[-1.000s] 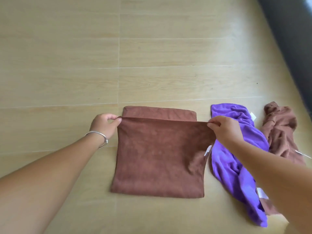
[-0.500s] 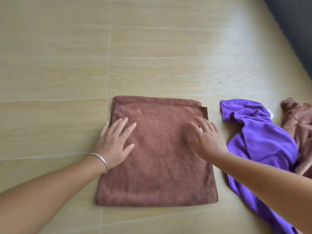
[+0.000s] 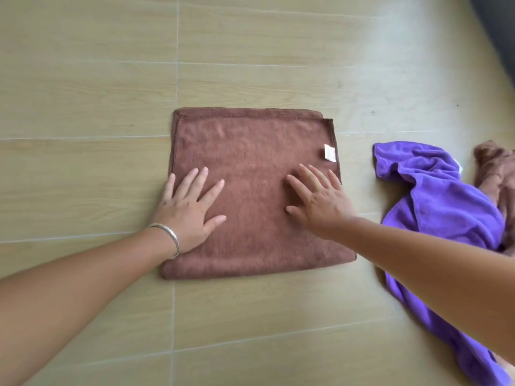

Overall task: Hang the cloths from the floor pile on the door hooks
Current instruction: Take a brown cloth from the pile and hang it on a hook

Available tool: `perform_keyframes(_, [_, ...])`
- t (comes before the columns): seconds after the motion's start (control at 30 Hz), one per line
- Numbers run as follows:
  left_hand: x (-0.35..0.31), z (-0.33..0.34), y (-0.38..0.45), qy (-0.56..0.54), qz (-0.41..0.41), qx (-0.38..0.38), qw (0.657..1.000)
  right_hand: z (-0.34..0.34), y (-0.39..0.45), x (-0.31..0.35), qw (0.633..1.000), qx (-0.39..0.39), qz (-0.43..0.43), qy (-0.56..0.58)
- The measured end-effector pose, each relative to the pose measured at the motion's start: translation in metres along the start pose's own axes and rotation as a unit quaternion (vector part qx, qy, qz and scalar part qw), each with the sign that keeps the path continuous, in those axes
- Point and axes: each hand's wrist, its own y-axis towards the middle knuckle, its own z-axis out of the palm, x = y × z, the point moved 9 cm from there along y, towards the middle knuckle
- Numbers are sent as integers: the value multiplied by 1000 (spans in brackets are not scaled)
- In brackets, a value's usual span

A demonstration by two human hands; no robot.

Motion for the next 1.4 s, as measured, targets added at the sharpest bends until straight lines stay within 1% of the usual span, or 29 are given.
perform_keyframes(0.13, [-35,8,-47,4,153,-29,988,8,-37,32,995,-12,-103,-10])
perform_keyframes(0.2, [-37,16,-69,10,187,-32,982,22,-60,35,988,3,-150,-23])
perform_keyframes(0.3, [-32,21,-90,24,209,-49,976,39,-86,28,982,19,-185,-43])
perform_keyframes(0.4, [-26,19,-96,20,216,-70,974,40,-96,22,975,7,-214,-62])
perform_keyframes(0.47, [-24,21,-97,21,214,-71,974,38,-97,18,973,-15,-220,-60])
perform_keyframes(0.6, [-20,16,-98,7,206,-67,976,34,-97,18,977,-52,-201,-39])
perform_keyframes(0.67, [-18,9,-104,-16,180,-60,982,31,-98,18,983,-35,-175,-46])
perform_keyframes(0.8, [-14,-16,-120,-55,113,-19,992,13,-108,7,991,30,-95,-85])
perform_keyframes(0.9, [-11,-57,-132,-67,86,5,994,-26,-118,4,993,58,-57,-87])
perform_keyframes(0.97, [-3,-92,-138,-82,59,-4,995,-61,-124,3,994,63,-41,-83])
perform_keyframes(1.13, [17,-205,-155,-67,16,8,998,-179,-142,-10,995,55,-14,-84])
perform_keyframes(1.27, [35,-315,-169,-38,-21,14,999,-290,-163,-16,994,65,-3,-82])
perform_keyframes(1.3, [40,-341,-174,-41,-36,13,998,-315,-168,-16,994,63,-1,-87])
perform_keyframes(1.4, [56,-451,-196,-87,-73,-10,994,-420,-190,-13,995,53,-8,-79])
